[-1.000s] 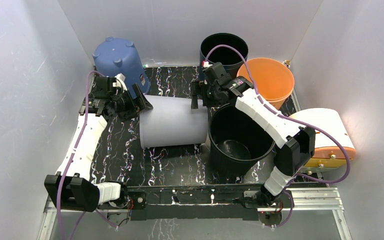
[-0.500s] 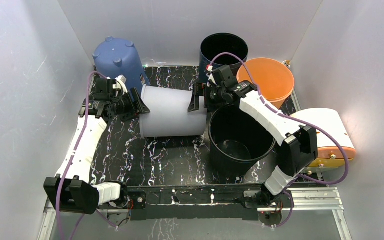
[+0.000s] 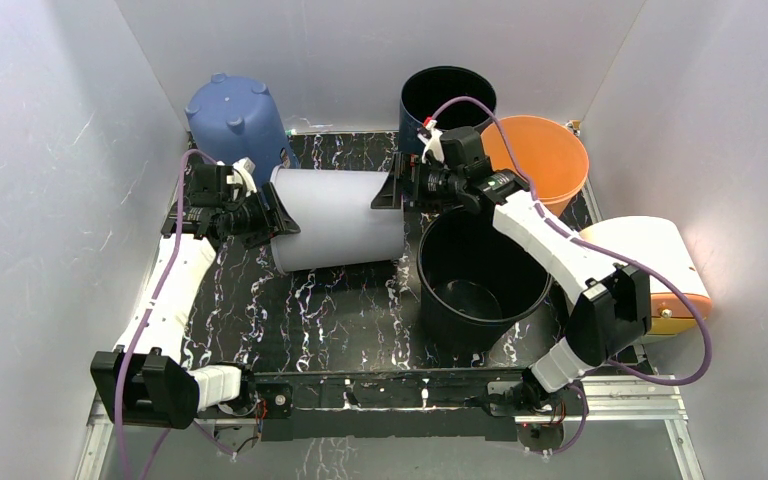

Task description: Turn the large container upside down

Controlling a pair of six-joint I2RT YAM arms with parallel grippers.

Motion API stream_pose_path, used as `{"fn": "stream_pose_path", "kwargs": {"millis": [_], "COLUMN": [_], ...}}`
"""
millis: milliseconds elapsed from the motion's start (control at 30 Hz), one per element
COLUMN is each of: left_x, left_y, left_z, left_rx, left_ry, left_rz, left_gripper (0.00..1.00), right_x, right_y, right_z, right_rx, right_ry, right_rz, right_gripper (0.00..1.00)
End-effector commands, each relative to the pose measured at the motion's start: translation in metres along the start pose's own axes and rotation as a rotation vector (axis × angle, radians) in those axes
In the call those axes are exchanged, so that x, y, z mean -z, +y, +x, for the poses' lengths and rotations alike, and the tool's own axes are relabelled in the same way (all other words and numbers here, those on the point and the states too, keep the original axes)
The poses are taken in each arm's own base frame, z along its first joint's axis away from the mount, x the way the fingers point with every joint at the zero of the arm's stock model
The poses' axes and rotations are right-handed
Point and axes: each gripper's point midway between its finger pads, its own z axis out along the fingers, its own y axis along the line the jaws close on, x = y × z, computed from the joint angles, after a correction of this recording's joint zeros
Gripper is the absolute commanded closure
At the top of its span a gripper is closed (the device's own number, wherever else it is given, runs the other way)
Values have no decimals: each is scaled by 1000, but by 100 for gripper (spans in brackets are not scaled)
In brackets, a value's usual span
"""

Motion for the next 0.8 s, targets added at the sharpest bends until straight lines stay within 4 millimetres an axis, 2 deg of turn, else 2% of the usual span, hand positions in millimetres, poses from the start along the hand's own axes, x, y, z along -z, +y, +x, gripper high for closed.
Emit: {"fn": "stream_pose_path", "kwargs": {"millis": [0,433,767], "left_x": [-3,-1,-11], "left_y": [-9,-14,-14], "left_z": [6,14,24], "left_rx": [-4,11,44], "left_ry": [26,27,52], "left_rz": [61,97,137], "left_gripper": [42,41,35], "right_x": [27,65,77], "right_y": [76,131,143], "right_z": [-22,-48,-52], "right_rx": [71,87,92], "right_ry": [-72,-138,-162], "right_rz": [-284,-448,-477], "right_gripper": [2,2,2]}}
